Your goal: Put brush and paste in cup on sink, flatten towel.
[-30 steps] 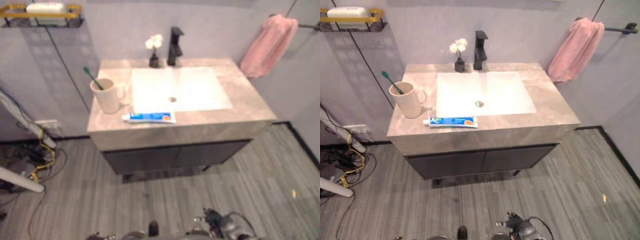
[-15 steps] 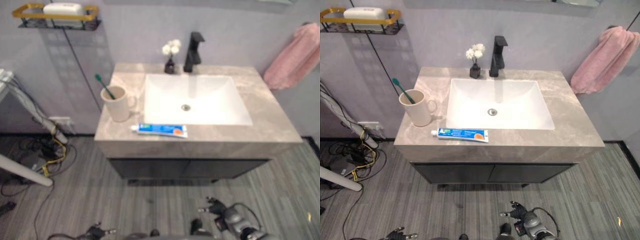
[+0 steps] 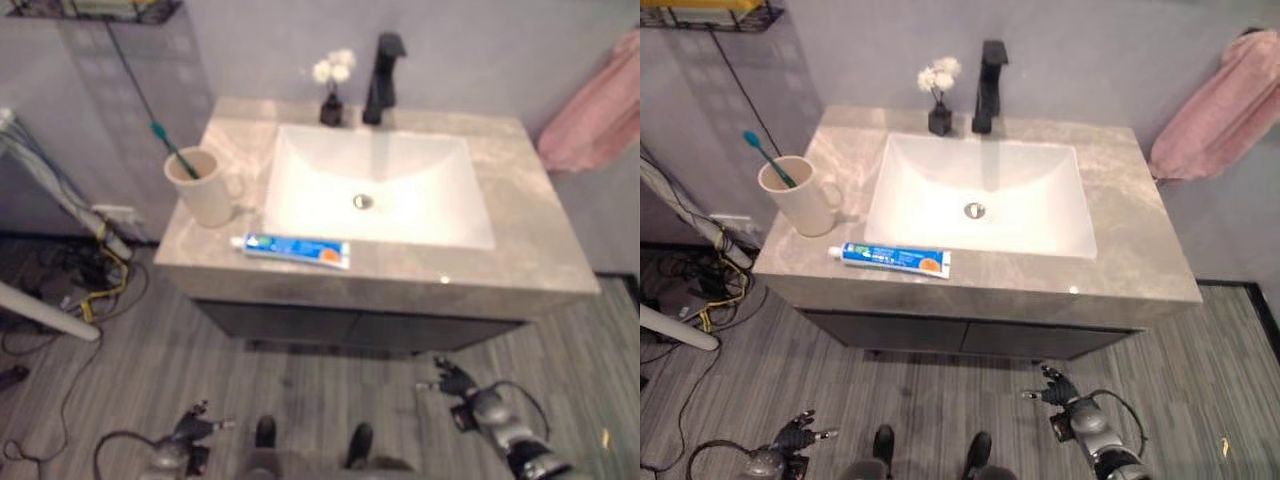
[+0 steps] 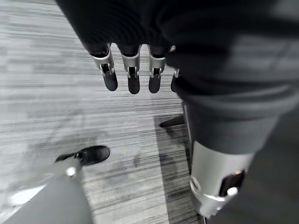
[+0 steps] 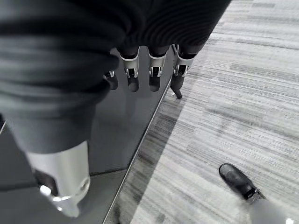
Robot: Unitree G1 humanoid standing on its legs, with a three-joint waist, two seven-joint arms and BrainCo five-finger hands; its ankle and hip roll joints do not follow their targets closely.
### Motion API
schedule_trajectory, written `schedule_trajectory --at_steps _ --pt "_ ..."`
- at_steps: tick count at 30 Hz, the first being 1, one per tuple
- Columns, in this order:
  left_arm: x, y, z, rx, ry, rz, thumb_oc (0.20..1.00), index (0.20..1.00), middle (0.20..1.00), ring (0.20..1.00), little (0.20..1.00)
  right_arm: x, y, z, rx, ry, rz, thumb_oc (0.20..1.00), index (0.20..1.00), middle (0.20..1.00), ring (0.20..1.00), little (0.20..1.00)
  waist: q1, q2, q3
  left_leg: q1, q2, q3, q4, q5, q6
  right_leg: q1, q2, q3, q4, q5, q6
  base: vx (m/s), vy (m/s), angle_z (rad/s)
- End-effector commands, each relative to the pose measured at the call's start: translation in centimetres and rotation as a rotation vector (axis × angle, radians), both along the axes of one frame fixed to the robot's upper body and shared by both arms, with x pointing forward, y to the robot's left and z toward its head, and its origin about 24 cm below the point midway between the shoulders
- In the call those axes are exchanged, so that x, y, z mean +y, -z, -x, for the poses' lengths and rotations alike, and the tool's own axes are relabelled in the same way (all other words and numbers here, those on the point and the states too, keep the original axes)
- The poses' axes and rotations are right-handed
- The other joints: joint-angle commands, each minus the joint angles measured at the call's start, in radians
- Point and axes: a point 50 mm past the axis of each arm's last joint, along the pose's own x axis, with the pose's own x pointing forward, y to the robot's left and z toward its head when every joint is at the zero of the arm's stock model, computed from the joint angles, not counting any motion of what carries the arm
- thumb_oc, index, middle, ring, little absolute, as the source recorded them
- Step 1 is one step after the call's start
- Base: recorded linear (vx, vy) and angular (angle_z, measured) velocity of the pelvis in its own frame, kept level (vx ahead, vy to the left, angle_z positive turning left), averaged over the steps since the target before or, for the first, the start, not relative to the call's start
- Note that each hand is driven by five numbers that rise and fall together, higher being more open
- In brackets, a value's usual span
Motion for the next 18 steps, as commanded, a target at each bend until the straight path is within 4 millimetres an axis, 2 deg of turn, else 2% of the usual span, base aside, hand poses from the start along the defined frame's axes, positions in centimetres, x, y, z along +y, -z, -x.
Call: schedule_trajectory --at_steps 1,2,5,8,11,13,15,16,17,18 --pt "3.2 -2.7 -0.4 -0.105 0.098 -0.105 1.0 1.0 1.0 1.0 1.0 0.2 -1.5 -1.2 -0.093 -0.056 -0.013 1.0 1.0 1.0 1.0 1.0 0.025 0.029 -0.029 0.007 0.014 -0.011 -0.026 -0.02 0.028 -0.006 -0.049 0.03 0.089 -0.049 0.077 0.04 0.114 -0.2" --pt "3.2 -2.7 -0.4 -0.104 0.098 -0.105 1.0 1.0 1.0 1.0 1.0 0.2 -1.4 -1.1 -0.092 -0.056 -0.014 1.0 1.0 1.0 1.0 1.0 0.025 0.028 -0.029 0.007 0.014 -0.011 -0.026 -0.02 0.028 -0.005 -0.049 0.03 0.09 -0.049 0.077 0.02 0.103 -0.15" --pt "4.5 -5.3 -1.0 -0.18 0.211 -0.148 1.0 1.0 1.0 1.0 1.0 0.0 -1.2 -0.4 -0.083 -0.056 -0.021 1.0 1.0 1.0 1.0 1.0 0.032 0.032 -0.023 0.008 0.009 -0.018 -0.026 -0.022 0.027 0.004 -0.061 0.015 0.089 -0.043 0.086 0.02 0.075 0.03" --pt "5.6 -9.5 -2.2 -0.286 0.365 -0.199 1.0 1.0 1.0 1.0 1.0 -0.4 -0.9 0.4 -0.072 -0.033 -0.032 1.0 1.0 1.0 1.0 1.0 0.043 0.037 -0.017 0.002 0.006 -0.025 -0.026 -0.021 0.024 0.009 -0.07 -0.007 0.09 -0.04 0.093 0.02 0.051 0.16" --pt "5.5 -14.6 -3.4 -0.404 0.544 -0.185 1.0 1.0 1.0 1.0 1.0 -1.1 -0.8 1.2 -0.061 -0.012 -0.046 1.0 1.0 1.0 1.0 1.0 0.052 0.043 -0.015 -0.003 0.003 -0.032 -0.026 -0.021 0.021 0.018 -0.076 -0.022 0.08 -0.033 0.101 0.02 0.037 0.07" --pt "5.0 -18.3 -3.9 -0.438 0.712 -0.189 1.0 1.0 1.0 1.0 1.0 -1.8 -0.3 2.4 -0.024 0.008 -0.048 1.0 1.0 1.0 1.0 1.0 0.058 0.047 -0.015 -0.004 0.001 -0.034 -0.026 -0.022 0.021 0.024 -0.079 -0.03 0.072 -0.026 0.108 0.03 0.028 0.09" --pt "5.1 -20.3 -3.5 -0.427 0.755 -0.161 1.0 1.0 1.0 1.0 1.0 -2.1 0.5 3.4 0.034 0.012 -0.039 1.0 1.0 1.0 1.0 1.0 0.065 0.046 -0.019 -0.004 -0.001 -0.034 -0.026 -0.023 0.021 0.027 -0.079 -0.031 0.06 -0.017 0.113 0.03 0.027 0.13" --pt "4.1 -22.7 -3.8 -0.44 0.871 -0.164 1.0 1.0 1.0 1.0 1.0 -2.9 1.6 5.2 0.124 0.039 -0.013 1.0 1.0 1.0 1.0 1.0 0.074 0.052 -0.023 -0.001 -0.001 -0.031 -0.026 -0.026 0.021 0.028 -0.081 -0.032 0.056 -0.01 0.117 0.0 0.0 0.0" --pt "4.1 -22.8 -3.7 -0.438 0.869 -0.166 1.0 1.0 1.0 1.0 1.0 -2.7 1.7 5.2 0.124 0.036 -0.015 1.0 1.0 1.0 1.0 1.0 0.073 0.049 -0.024 -0.001 -0.001 -0.03 -0.026 -0.027 0.021 0.028 -0.081 -0.031 0.055 -0.01 0.117 0.03 0.022 -0.05" --pt "3.7 -23.9 -3.9 -0.454 0.899 -0.164 1.0 1.0 1.0 1.0 1.0 -2.9 2.2 6.0 0.167 0.052 -0.007 1.0 1.0 1.0 1.0 1.0 0.078 0.049 -0.024 0.002 0.0 -0.028 -0.026 -0.028 0.021 0.03 -0.081 -0.03 0.053 -0.007 0.119 0.0 0.0 0.0"
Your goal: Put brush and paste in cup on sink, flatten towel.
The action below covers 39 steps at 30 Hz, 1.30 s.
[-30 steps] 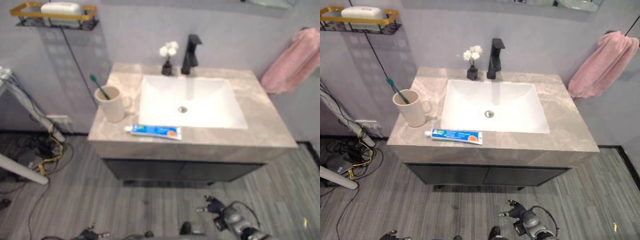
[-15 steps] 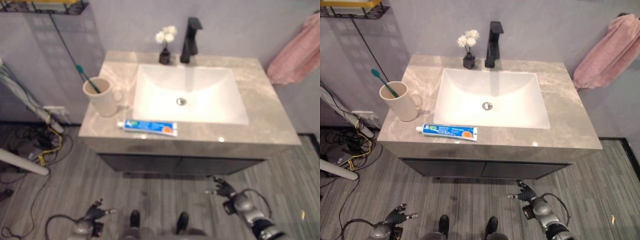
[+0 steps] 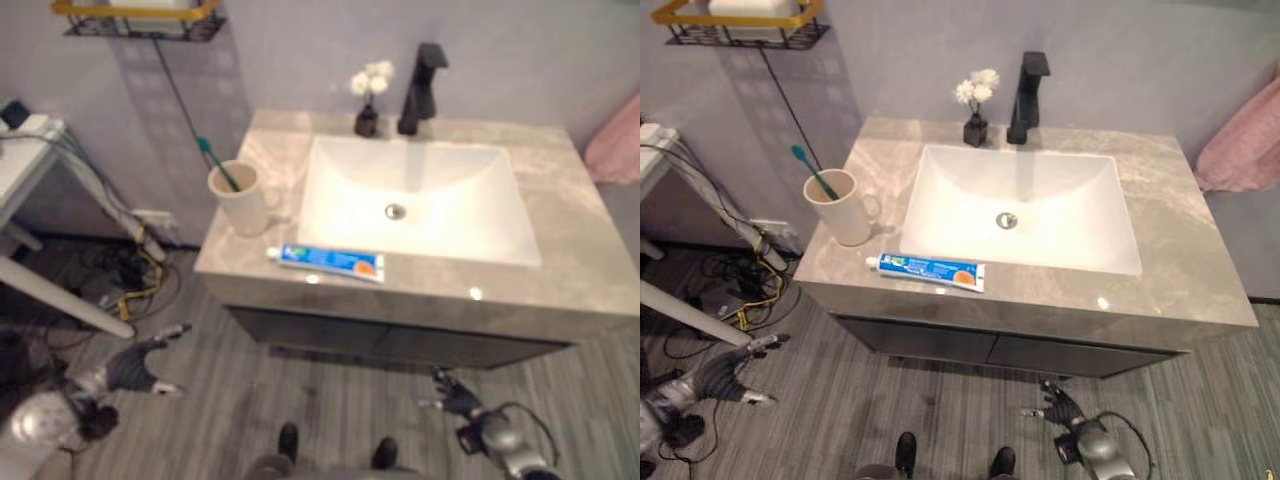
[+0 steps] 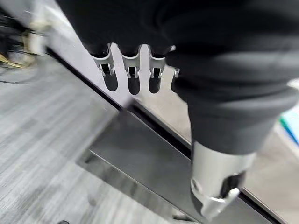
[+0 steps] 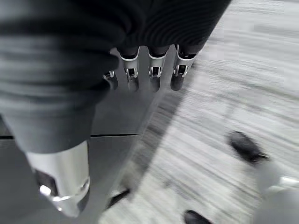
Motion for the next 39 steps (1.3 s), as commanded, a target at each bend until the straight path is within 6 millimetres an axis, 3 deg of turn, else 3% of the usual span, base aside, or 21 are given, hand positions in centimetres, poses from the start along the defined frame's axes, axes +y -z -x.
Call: schedule_trajectory --at_steps 1,2,4,8,16,21,27,30,39 --pt "0.5 -2.5 -1.0 -0.07 0.007 0.063 1.0 1.0 1.0 1.0 1.0 -0.6 0.0 -0.4 0.039 -0.037 0.043 1.0 1.0 1.0 1.0 1.0 0.019 -0.015 -0.007 -0.036 0.037 -0.012 0.014 -0.046 0.007 -0.001 -0.041 -0.021 0.052 -0.008 0.077 0.0 0.0 0.0" --pt "0.5 -2.6 -1.0 -0.069 0.005 0.061 1.0 1.0 1.0 1.0 1.0 -0.5 0.1 -0.4 0.039 -0.039 0.041 1.0 1.0 1.0 1.0 1.0 0.018 -0.017 -0.007 -0.036 0.037 -0.011 0.014 -0.046 0.007 -0.001 -0.041 -0.02 0.052 -0.008 0.077 0.03 0.003 -0.05" --pt "-0.2 -5.6 -1.8 -0.149 0.078 0.051 1.0 1.0 1.0 1.0 1.0 -1.3 1.2 2.7 0.148 0.067 0.037 1.0 1.0 1.0 1.0 1.0 0.026 -0.018 -0.013 -0.028 0.036 -0.012 0.014 -0.051 0.006 0.008 -0.043 -0.027 0.048 -0.003 0.083 0.04 0.001 -0.04" --pt "-1.3 -9.5 -3.2 -0.353 0.153 -0.004 1.0 1.0 1.0 1.0 1.0 -1.1 2.0 5.3 0.207 0.134 -0.008 1.0 1.0 1.0 1.0 1.0 0.015 -0.026 -0.02 -0.012 0.039 -0.011 0.014 -0.058 0.005 0.009 -0.047 -0.025 0.067 -0.008 0.088 0.04 0.006 0.0" --pt "-2.1 -12.7 -4.7 -0.541 0.212 -0.131 1.0 1.0 1.0 1.0 1.0 -0.2 2.3 6.2 0.219 0.106 -0.036 1.0 1.0 1.0 1.0 1.0 -0.008 -0.029 -0.016 0.01 0.045 0.013 0.014 -0.074 0.007 -0.005 -0.05 -0.003 0.092 -0.012 0.095 0.03 0.017 -0.09" --pt "-3.3 -13.2 -5.7 -0.589 0.276 -0.146 1.0 1.0 1.0 1.0 1.0 0.3 2.2 6.0 0.167 0.169 -0.094 1.0 1.0 1.0 1.0 1.0 -0.031 -0.029 -0.002 0.008 0.042 0.03 0.014 -0.078 0.011 -0.026 -0.051 0.016 0.087 0.006 0.102 0.04 0.034 -0.17" --pt "-4.7 -11.9 -8.1 -0.609 0.309 -0.155 1.0 1.0 1.0 1.0 1.0 0.5 1.9 5.1 0.145 0.126 -0.086 1.0 1.0 1.0 1.0 1.0 -0.064 -0.033 0.008 -0.004 0.03 0.056 0.014 -0.088 0.021 -0.054 -0.054 0.056 0.063 0.021 0.102 0.04 0.056 -0.19" --pt "-4.7 -11.5 -9.1 -0.621 0.31 -0.195 1.0 1.0 1.0 1.0 1.0 0.1 1.3 4.2 0.098 0.117 -0.077 1.0 1.0 1.0 1.0 1.0 -0.081 -0.032 0.021 -0.023 0.026 0.071 0.014 -0.085 0.024 -0.092 -0.053 0.088 0.065 0.031 0.103 0.01 0.048 -0.38" --pt "-4.1 -9.5 -10.7 -0.591 0.252 -0.216 1.0 1.0 1.0 1.0 1.0 -0.9 0.8 4.2 0.077 0.122 -0.041 1.0 1.0 1.0 1.0 1.0 -0.112 -0.042 0.033 -0.056 0.021 0.085 0.014 -0.082 0.026 -0.115 -0.049 0.115 0.019 0.057 0.098 0.03 0.018 -0.13"
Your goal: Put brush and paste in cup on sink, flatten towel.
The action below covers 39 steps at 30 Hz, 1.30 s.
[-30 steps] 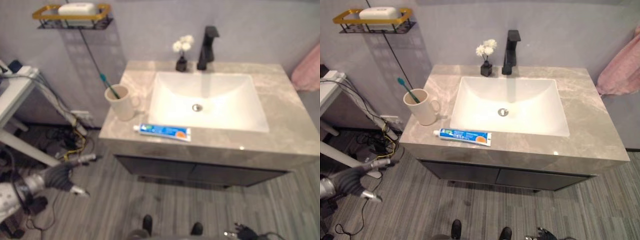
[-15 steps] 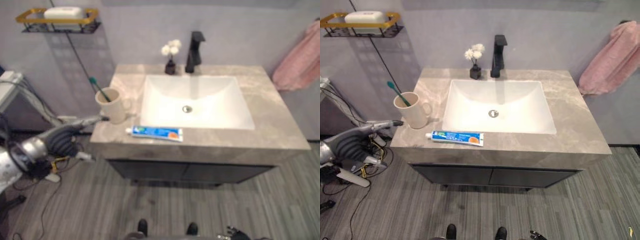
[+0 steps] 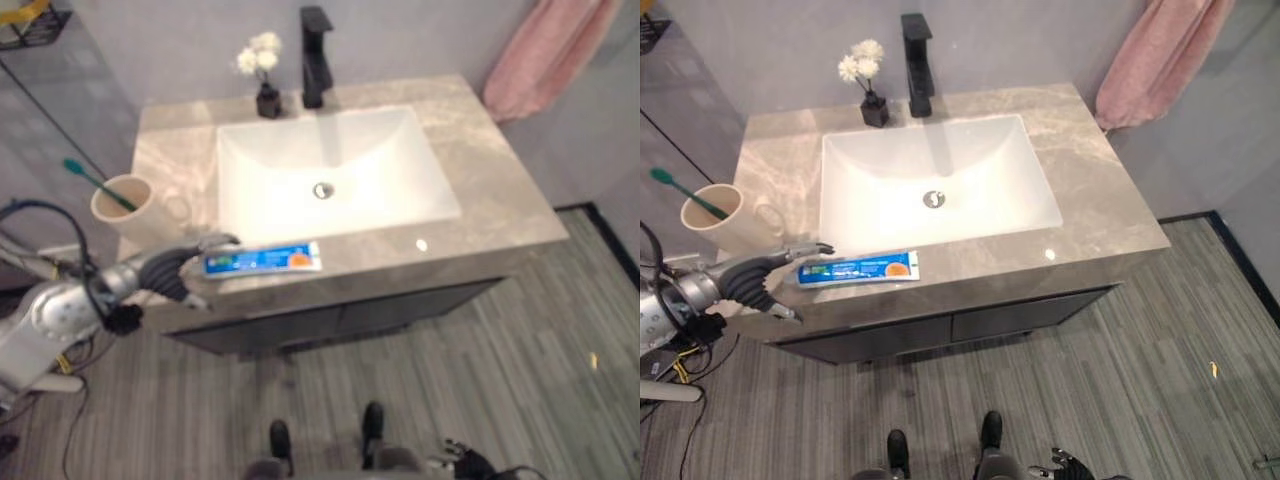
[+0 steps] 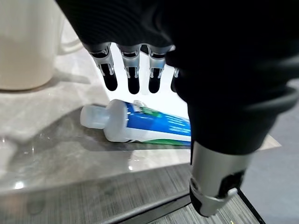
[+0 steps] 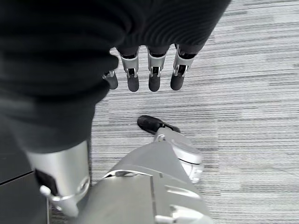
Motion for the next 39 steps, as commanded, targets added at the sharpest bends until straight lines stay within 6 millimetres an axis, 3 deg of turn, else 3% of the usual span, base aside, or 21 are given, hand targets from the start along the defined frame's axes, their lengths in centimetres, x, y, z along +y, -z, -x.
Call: schedule_trajectory --at_steps 1,9,10,11,12,21,28,33,35,36,37,38,39 --pt "0.0 -2.1 -1.2 -0.135 -0.009 0.0 1.0 1.0 1.0 1.0 1.0 -2.0 -1.3 -1.3 -0.066 -0.004 0.063 1.0 1.0 1.0 1.0 1.0 0.003 -0.016 0.0 -0.023 0.004 -0.076 0.012 -0.076 0.034 0.023 -0.074 -0.035 0.007 0.004 0.112 0.02 0.012 -0.04" --pt "-0.4 -1.3 -1.2 -0.109 0.012 -0.061 1.0 1.0 1.0 1.0 1.0 -2.4 -2.1 -2.5 -0.121 -0.03 0.086 1.0 1.0 1.0 1.0 1.0 0.003 -0.028 0.011 -0.029 0.01 -0.074 0.012 -0.074 0.032 0.019 -0.066 -0.027 -0.002 0.005 0.11 0.03 0.001 -0.08" --pt "-0.4 -1.1 -1.1 -0.106 0.012 -0.075 0.937 0.937 0.937 0.937 0.937 -2.4 -2.1 -2.5 -0.123 -0.032 0.089 1.0 1.0 1.0 1.0 1.0 0.004 -0.03 0.011 -0.028 0.01 -0.074 0.012 -0.075 0.032 0.021 -0.066 -0.028 -0.002 0.003 0.11 0.03 -0.004 0.01" --pt "-0.4 -0.9 -1.1 -0.124 0.006 -0.086 0.401 0.401 0.401 0.401 0.401 -2.3 -2.1 -2.6 -0.125 -0.033 0.088 1.0 1.0 1.0 1.0 1.0 0.004 -0.032 0.011 -0.026 0.011 -0.074 0.012 -0.076 0.032 0.023 -0.067 -0.03 -0.002 0.001 0.11 0.0 0.0 0.0" --pt "-0.4 -0.9 -1.1 -0.124 0.006 -0.086 0.2 0.2 0.2 0.2 0.2 -2.3 -2.1 -2.6 -0.125 -0.033 0.089 1.0 1.0 1.0 1.0 1.0 0.004 -0.032 0.011 -0.026 0.011 -0.074 0.012 -0.076 0.032 0.024 -0.067 -0.03 -0.002 0.001 0.11 0.0 0.0 0.0" --pt "-0.6 2.3 -1.4 -0.145 0.0 -0.236 0.2 0.2 0.2 0.2 0.2 -1.8 -2.7 -4.1 -0.181 -0.101 0.115 1.0 1.0 1.0 1.0 1.0 0.012 -0.048 0.005 -0.022 0.015 -0.069 0.012 -0.082 0.032 0.025 -0.063 -0.026 -0.002 -0.022 0.105 0.0 0.0 0.0" --pt "-0.2 3.7 -1.4 -0.15 -0.055 -0.205 0.2 0.2 0.2 0.2 0.2 -1.9 -2.9 -4.3 -0.203 -0.062 0.122 1.0 1.0 1.0 1.0 1.0 0.014 -0.06 -0.017 0.003 0.022 -0.051 0.012 -0.091 0.029 0.04 -0.058 -0.013 -0.002 -0.033 0.102 0.0 0.0 -0.03" --pt "-0.2 2.1 -1.4 -0.251 -0.096 -0.105 0.2 0.2 0.2 0.2 0.2 -3.6 -3.6 -4.3 -0.276 0.153 0.122 1.0 1.0 1.0 1.0 1.0 0.01 -0.061 -0.036 0.028 0.028 -0.049 0.012 -0.096 0.027 0.067 -0.054 -0.013 -0.002 -0.044 0.099 0.0 -0.016 -0.1" --pt "-0.3 0.5 -1.1 -0.331 -0.115 -0.04 0.2 0.2 0.2 0.2 0.2 -5.2 -4.9 -4.8 -0.366 0.285 0.143 1.0 1.0 1.0 1.0 1.0 0.006 -0.064 -0.048 0.045 0.033 -0.051 0.012 -0.102 0.024 0.089 -0.052 -0.018 -0.002 -0.053 0.097 -0.01 -0.034 -0.04" --pt "-0.5 -1.1 -1.0 -0.408 -0.114 0.0 0.2 0.2 0.2 0.2 0.2 -6.4 -6.3 -5.5 -0.427 0.294 0.185 1.0 1.0 1.0 1.0 1.0 0.002 -0.066 -0.053 0.054 0.036 -0.05 0.012 -0.104 0.022 0.102 -0.049 -0.022 -0.002 -0.057 0.095 -0.04 -0.052 -0.01" --pt "-1.5 -3.0 -1.2 -0.51 -0.094 0.084 0.2 0.2 0.2 0.2 0.2 -7.5 -9.9 -8.2 -0.609 0.292 0.224 1.0 1.0 1.0 1.0 1.0 -0.006 -0.068 -0.072 0.074 0.041 -0.05 0.012 -0.114 0.021 0.127 -0.045 -0.027 -0.002 -0.068 0.093 -0.04 -0.044 0.03" --pt "-1.5 -3.0 -1.2 -0.511 -0.093 0.085 0.2 0.2 0.2 0.2 0.2 -7.5 -10.0 -8.2 -0.609 0.293 0.225 1.0 1.0 1.0 1.0 1.0 -0.005 -0.067 -0.07 0.074 0.041 -0.05 0.012 -0.111 0.021 0.127 -0.045 -0.027 -0.002 -0.066 0.092 -0.05 -0.035 0.04" --pt "-1.5 -3.5 -1.3 -0.551 -0.11 0.131 0.2 0.2 0.2 0.2 0.2 -7.6 -11.4 -9.3 -0.691 0.3 0.222 1.0 1.0 1.0 1.0 1.0 -0.006 -0.068 -0.075 0.082 0.042 -0.05 0.012 -0.114 0.021 0.136 -0.044 -0.029 -0.002 -0.069 0.09 -0.03 -0.016 0.04"
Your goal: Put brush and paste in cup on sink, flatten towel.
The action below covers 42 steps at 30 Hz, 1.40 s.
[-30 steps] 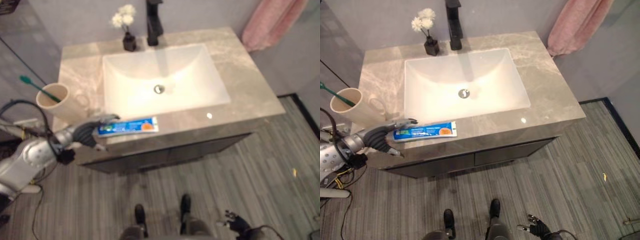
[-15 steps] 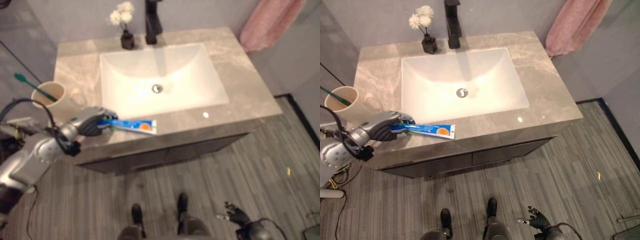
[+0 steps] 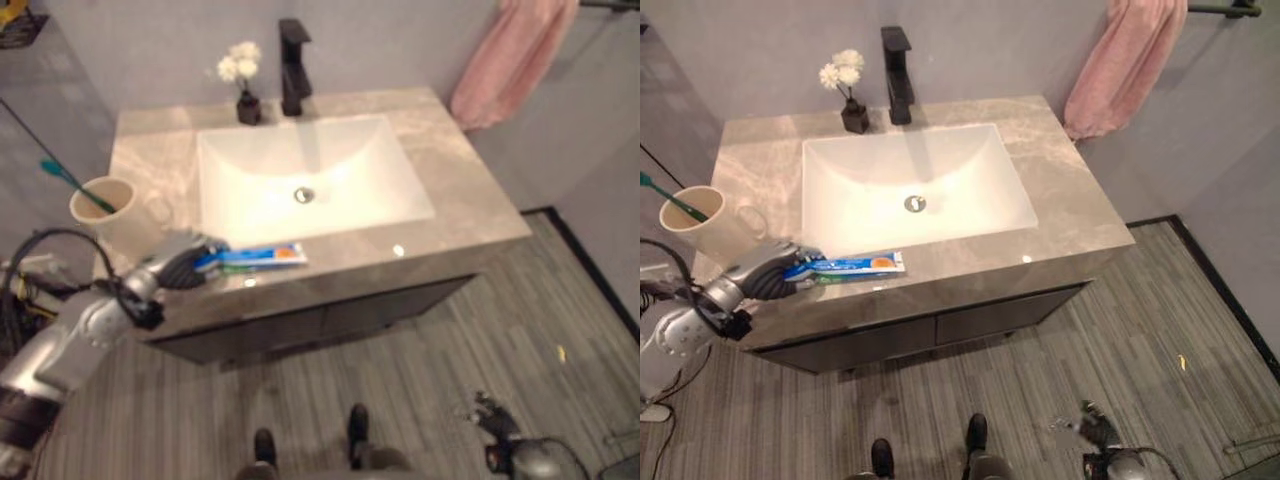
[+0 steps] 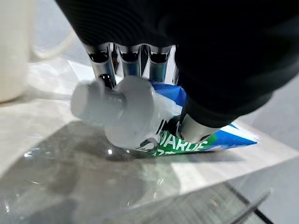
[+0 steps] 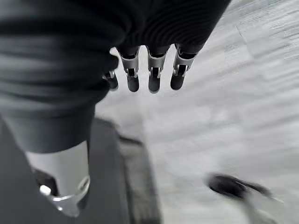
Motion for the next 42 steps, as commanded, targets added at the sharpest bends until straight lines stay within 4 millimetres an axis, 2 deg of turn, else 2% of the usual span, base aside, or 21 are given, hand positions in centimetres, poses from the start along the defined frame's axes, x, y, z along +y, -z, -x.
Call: schedule_trajectory --at_steps 1,2,3,4,6,7,9,11,12,15,17,19,20,21,24,26,27,31,32,34,42 --pt "-1.1 -6.1 -0.9 -0.344 0.036 0.173 0.2 0.2 0.2 0.2 0.2 -2.1 -6.5 -4.7 -0.327 0.023 0.111 1.0 1.0 1.0 1.0 1.0 -0.004 -0.004 -0.056 0.031 0.028 -0.097 0.012 -0.114 0.026 0.114 -0.059 -0.075 0.005 -0.087 0.091 -0.04 -0.018 0.03" --pt "-1.1 -6.2 -1.0 -0.349 0.033 0.169 0.2 0.2 0.2 0.2 0.2 -2.2 -6.9 -4.9 -0.34 0.012 0.132 1.0 1.0 1.0 1.0 1.0 -0.003 -0.004 -0.061 0.034 0.027 -0.096 0.012 -0.113 0.027 0.117 -0.058 -0.074 0.005 -0.086 0.089 -0.04 -0.013 0.01" --pt "-0.9 -7.6 -1.0 -0.419 0.023 0.165 0.2 0.2 0.2 0.2 0.2 -1.9 -11.4 -7.2 -0.454 -0.118 0.284 1.0 1.0 1.0 1.0 1.0 -0.005 -0.004 -0.075 0.047 0.027 -0.09 0.012 -0.117 0.028 0.127 -0.059 -0.073 0.005 -0.091 0.088 -0.04 -0.005 0.0" --pt "-0.9 -7.6 -1.0 -0.42 0.022 0.167 0.2 0.2 0.2 0.2 0.2 -1.9 -11.5 -7.2 -0.453 -0.119 0.287 1.0 1.0 1.0 1.0 1.0 -0.005 -0.002 -0.074 0.048 0.027 -0.089 0.012 -0.117 0.028 0.128 -0.059 -0.073 0.005 -0.092 0.088 -0.03 0.001 0.0" --pt "-1.2 -8.7 -1.2 -0.497 0.02 0.188 0.2 0.2 0.2 0.2 0.2 -1.4 -15.9 -9.3 -0.587 -0.201 0.398 1.0 1.0 1.0 1.0 1.0 -0.004 0.001 -0.087 0.06 0.026 -0.086 0.012 -0.12 0.029 0.14 -0.061 -0.072 0.005 -0.095 0.085 -0.02 0.004 0.0" --pt "-1.4 -9.1 -1.3 -0.527 0.023 0.204 0.2 0.2 0.2 0.2 0.2 -0.4 -18.3 -10.3 -0.678 -0.249 0.429 1.0 1.0 1.0 1.0 1.0 -0.002 0.002 -0.092 0.064 0.026 -0.084 0.012 -0.121 0.03 0.144 -0.061 -0.071 0.005 -0.095 0.084 -0.05 0.008 0.01" --pt "-1.6 -10.0 -1.2 -0.574 0.028 0.236 0.2 0.2 0.2 0.2 0.2 0.8 -21.1 -11.7 -0.78 -0.308 0.473 1.0 1.0 1.0 1.0 1.0 0.004 0.004 -0.101 0.073 0.026 -0.081 0.012 -0.124 0.032 0.152 -0.062 -0.069 0.005 -0.097 0.082 -0.04 0.01 0.04" --pt "-2.3 -11.1 -1.3 -0.629 0.061 0.275 0.2 0.2 0.2 0.2 0.2 3.7 -24.2 -13.6 -0.941 -0.394 0.447 1.0 1.0 1.0 1.0 1.0 0.016 0.007 -0.113 0.079 0.024 -0.083 0.012 -0.124 0.033 0.159 -0.063 -0.069 0.005 -0.1 0.079 -0.05 0.005 0.02" --pt "-2.4 -11.4 -1.4 -0.635 0.066 0.283 0.2 0.2 0.2 0.2 0.2 4.4 -24.4 -14.1 -0.968 -0.401 0.397 1.0 1.0 1.0 1.0 1.0 0.018 0.009 -0.114 0.079 0.024 -0.083 0.012 -0.124 0.033 0.16 -0.063 -0.069 0.005 -0.1 0.078 -0.06 0.003 -0.01" --pt "-3.3 -13.2 -1.7 -0.707 0.105 0.339 0.2 0.2 0.2 0.2 0.2 10.3 -25.6 -17.0 -1.131 -0.48 0.034 1.0 1.0 1.0 1.0 1.0 0.035 0.015 -0.115 0.088 0.021 -0.087 0.012 -0.121 0.032 0.172 -0.069 -0.077 0.005 -0.102 0.074 -0.04 0.012 0.02" --pt "-3.3 -13.5 -1.6 -0.724 0.106 0.342 0.2 0.2 0.2 0.2 0.2 11.2 -25.8 -17.2 -1.141 -0.497 0.011 1.0 1.0 1.0 1.0 1.0 0.04 0.015 -0.115 0.088 0.02 -0.087 0.012 -0.12 0.033 0.173 -0.071 -0.078 0.005 -0.101 0.074 -0.03 0.009 0.07" --pt "-3.9 -14.8 -1.4 -0.791 0.142 0.401 0.2 0.2 0.2 0.2 0.2 16.8 -27.7 -18.5 -1.22 -0.613 -0.185 1.0 1.0 1.0 1.0 1.0 0.068 0.024 -0.121 0.089 0.015 -0.09 0.012 -0.117 0.033 0.175 -0.076 -0.081 0.005 -0.098 0.072 -0.04 0.016 0.13" --pt "-3.9 -14.9 -1.4 -0.793 0.141 0.399 0.2 0.2 0.2 0.2 0.2 16.9 -27.8 -18.5 -1.222 -0.613 -0.186 1.0 1.0 1.0 1.0 1.0 0.066 0.023 -0.119 0.089 0.015 -0.09 0.012 -0.117 0.033 0.174 -0.076 -0.08 0.005 -0.098 0.071 -0.03 0.014 0.08" --pt "-4.3 -15.3 -1.4 -0.811 0.16 0.41 0.2 0.2 0.2 0.2 0.2 18.5 -28.3 -18.8 -1.234 -0.645 -0.232 1.0 1.0 1.0 1.0 1.0 0.075 0.024 -0.12 0.087 0.015 -0.09 0.012 -0.115 0.033 0.174 -0.078 -0.084 0.005 -0.097 0.07 0.0 0.0 0.0" --pt "-5.2 -16.4 -1.0 -0.857 0.21 0.432 0.2 0.2 0.2 0.2 0.2 21.3 -29.8 -18.9 -1.274 -0.709 -0.323 1.0 1.0 1.0 1.0 1.0 0.096 0.026 -0.122 0.083 0.011 -0.097 0.012 -0.112 0.034 0.175 -0.081 -0.09 0.005 -0.095 0.068 0.0 0.009 0.08" --pt "-6.0 -17.2 -0.7 -0.898 0.253 0.458 0.2 0.2 0.2 0.2 0.2 23.7 -31.4 -18.6 -1.331 -0.728 -0.543 1.0 1.0 1.0 1.0 1.0 0.111 0.029 -0.121 0.078 0.006 -0.106 0.012 -0.108 0.033 0.18 -0.085 -0.101 0.005 -0.095 0.066 0.02 0.013 0.07" --pt "-6.1 -17.2 -0.7 -0.899 0.254 0.457 0.2 0.2 0.2 0.2 0.2 23.7 -31.4 -18.6 -1.332 -0.727 -0.545 1.0 1.0 1.0 1.0 1.0 0.11 0.027 -0.121 0.078 0.006 -0.107 0.012 -0.108 0.033 0.18 -0.085 -0.102 0.005 -0.096 0.066 0.01 0.006 0.12" --pt "-7.4 -17.8 -0.6 -0.929 0.319 0.506 0.2 0.2 0.2 0.2 0.2 25.5 -33.1 -17.7 -1.421 -0.671 -0.929 1.0 1.0 1.0 1.0 1.0 0.134 0.035 -0.121 0.066 -0.002 -0.126 0.012 -0.103 0.036 0.185 -0.093 -0.126 0.005 -0.097 0.067 0.01 0.003 0.16" --pt "-7.4 -17.8 -0.6 -0.928 0.321 0.504 0.2 0.2 0.2 0.2 0.2 25.5 -33.1 -17.7 -1.423 -0.669 -0.932 1.0 1.0 1.0 1.0 1.0 0.133 0.032 -0.122 0.066 -0.002 -0.128 0.012 -0.103 0.036 0.186 -0.093 -0.127 0.005 -0.098 0.067 0.01 0.007 0.17" --pt "-8.4 -18.1 -0.9 -0.92 0.369 0.545 0.2 0.2 0.2 0.2 0.2 25.9 -34.0 -17.3 -1.47 -0.63 -1.068 1.0 1.0 1.0 1.0 1.0 0.148 0.039 -0.127 0.056 -0.007 -0.142 0.012 -0.1 0.036 0.188 -0.099 -0.143 0.005 -0.099 0.068 0.01 0.007 0.21" --pt "-9.2 -16.2 -1.8 -0.785 0.414 0.633 0.2 0.2 0.2 0.2 0.2 27.0 -34.9 -16.7 -1.502 -0.649 -1.149 1.0 1.0 1.0 1.0 1.0 0.163 0.039 -0.134 0.051 -0.015 -0.156 0.012 -0.1 0.04 0.192 -0.107 -0.153 0.005 -0.098 0.069 0.01 0.003 0.09"
